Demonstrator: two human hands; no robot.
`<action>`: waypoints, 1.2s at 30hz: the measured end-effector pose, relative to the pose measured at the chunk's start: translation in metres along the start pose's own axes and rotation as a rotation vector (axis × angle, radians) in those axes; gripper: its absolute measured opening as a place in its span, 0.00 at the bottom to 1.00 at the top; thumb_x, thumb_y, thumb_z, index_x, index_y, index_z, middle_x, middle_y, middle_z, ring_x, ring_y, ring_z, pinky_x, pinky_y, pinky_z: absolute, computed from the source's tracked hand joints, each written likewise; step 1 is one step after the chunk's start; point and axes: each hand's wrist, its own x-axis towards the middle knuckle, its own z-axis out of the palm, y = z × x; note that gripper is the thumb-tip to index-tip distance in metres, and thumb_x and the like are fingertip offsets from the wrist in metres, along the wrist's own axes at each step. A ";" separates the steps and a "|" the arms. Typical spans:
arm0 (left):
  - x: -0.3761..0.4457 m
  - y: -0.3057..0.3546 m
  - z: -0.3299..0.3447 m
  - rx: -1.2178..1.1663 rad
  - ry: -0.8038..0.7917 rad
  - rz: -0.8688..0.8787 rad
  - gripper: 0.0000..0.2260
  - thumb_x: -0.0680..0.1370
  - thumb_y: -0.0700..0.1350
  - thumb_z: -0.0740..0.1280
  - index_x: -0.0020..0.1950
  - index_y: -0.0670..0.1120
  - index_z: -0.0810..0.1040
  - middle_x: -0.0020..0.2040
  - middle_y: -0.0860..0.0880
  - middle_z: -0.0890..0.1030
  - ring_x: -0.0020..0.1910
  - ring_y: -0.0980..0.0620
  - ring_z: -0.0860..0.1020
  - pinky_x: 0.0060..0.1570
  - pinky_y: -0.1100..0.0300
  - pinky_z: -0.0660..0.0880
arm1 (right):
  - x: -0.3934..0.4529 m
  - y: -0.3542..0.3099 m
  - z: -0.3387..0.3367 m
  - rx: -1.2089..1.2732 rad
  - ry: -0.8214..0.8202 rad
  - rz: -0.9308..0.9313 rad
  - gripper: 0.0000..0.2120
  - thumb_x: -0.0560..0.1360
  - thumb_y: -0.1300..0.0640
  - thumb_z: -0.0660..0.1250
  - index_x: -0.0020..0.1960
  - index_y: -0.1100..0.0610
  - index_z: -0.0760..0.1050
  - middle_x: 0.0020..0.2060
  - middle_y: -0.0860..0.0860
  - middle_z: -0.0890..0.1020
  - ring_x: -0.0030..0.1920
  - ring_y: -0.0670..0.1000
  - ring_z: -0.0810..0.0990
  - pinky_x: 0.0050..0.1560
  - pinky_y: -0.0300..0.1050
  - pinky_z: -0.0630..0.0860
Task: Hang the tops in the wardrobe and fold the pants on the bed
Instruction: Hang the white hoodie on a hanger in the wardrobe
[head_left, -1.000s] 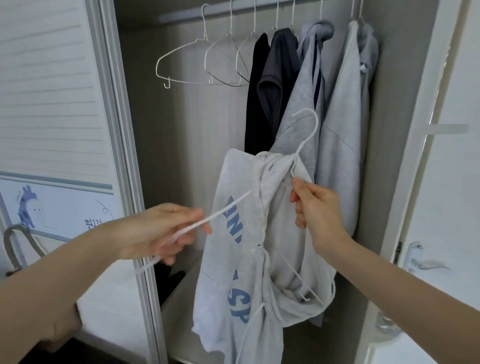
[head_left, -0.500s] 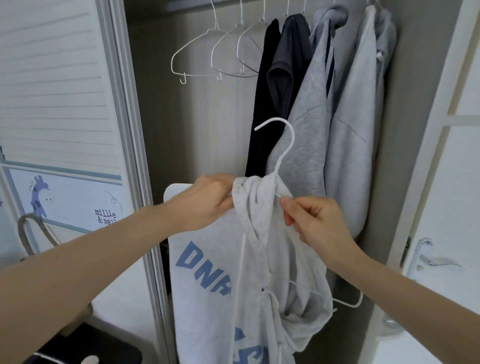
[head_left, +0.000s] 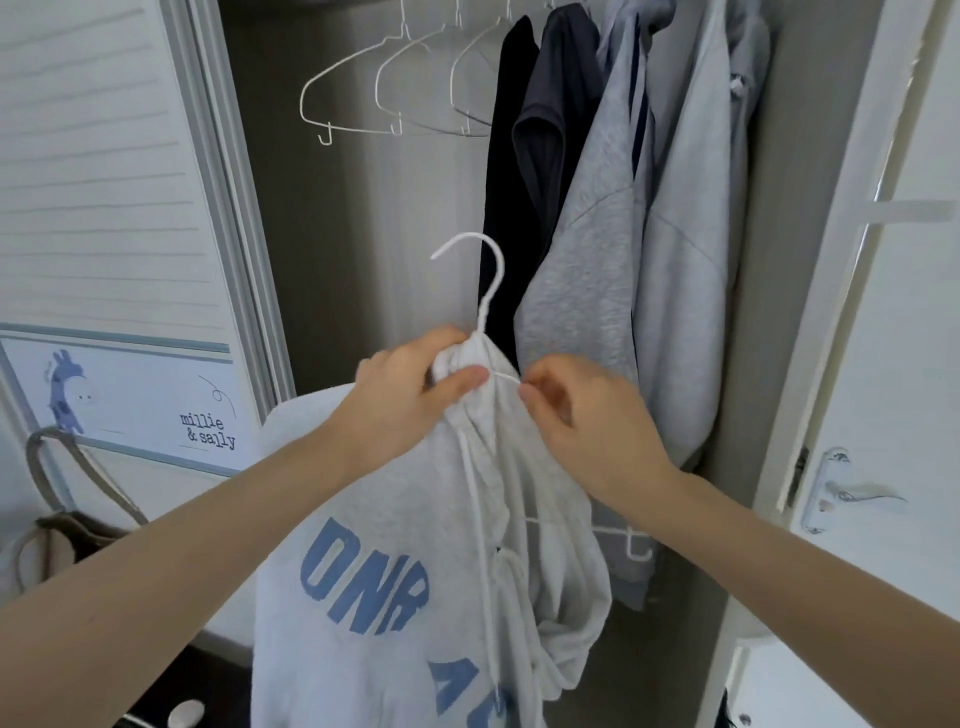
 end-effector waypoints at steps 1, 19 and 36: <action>-0.001 -0.006 -0.004 -0.010 0.031 -0.036 0.16 0.74 0.67 0.60 0.57 0.61 0.71 0.48 0.55 0.81 0.49 0.51 0.79 0.59 0.43 0.73 | -0.005 -0.006 -0.002 -0.046 0.077 -0.045 0.04 0.76 0.57 0.65 0.49 0.56 0.76 0.43 0.48 0.77 0.43 0.49 0.74 0.44 0.44 0.73; -0.036 -0.038 -0.061 0.088 0.314 -0.165 0.12 0.76 0.64 0.62 0.51 0.57 0.74 0.42 0.57 0.81 0.44 0.57 0.78 0.61 0.40 0.70 | -0.098 0.031 0.055 0.207 -1.082 0.264 0.21 0.69 0.44 0.68 0.58 0.49 0.67 0.55 0.48 0.76 0.55 0.50 0.76 0.59 0.50 0.75; -0.065 -0.059 -0.091 0.311 0.145 -0.174 0.14 0.77 0.66 0.60 0.54 0.59 0.68 0.39 0.56 0.76 0.43 0.50 0.73 0.61 0.46 0.64 | -0.010 0.054 -0.019 -0.384 -0.490 -0.559 0.13 0.67 0.66 0.71 0.43 0.51 0.72 0.39 0.46 0.74 0.44 0.46 0.64 0.42 0.42 0.63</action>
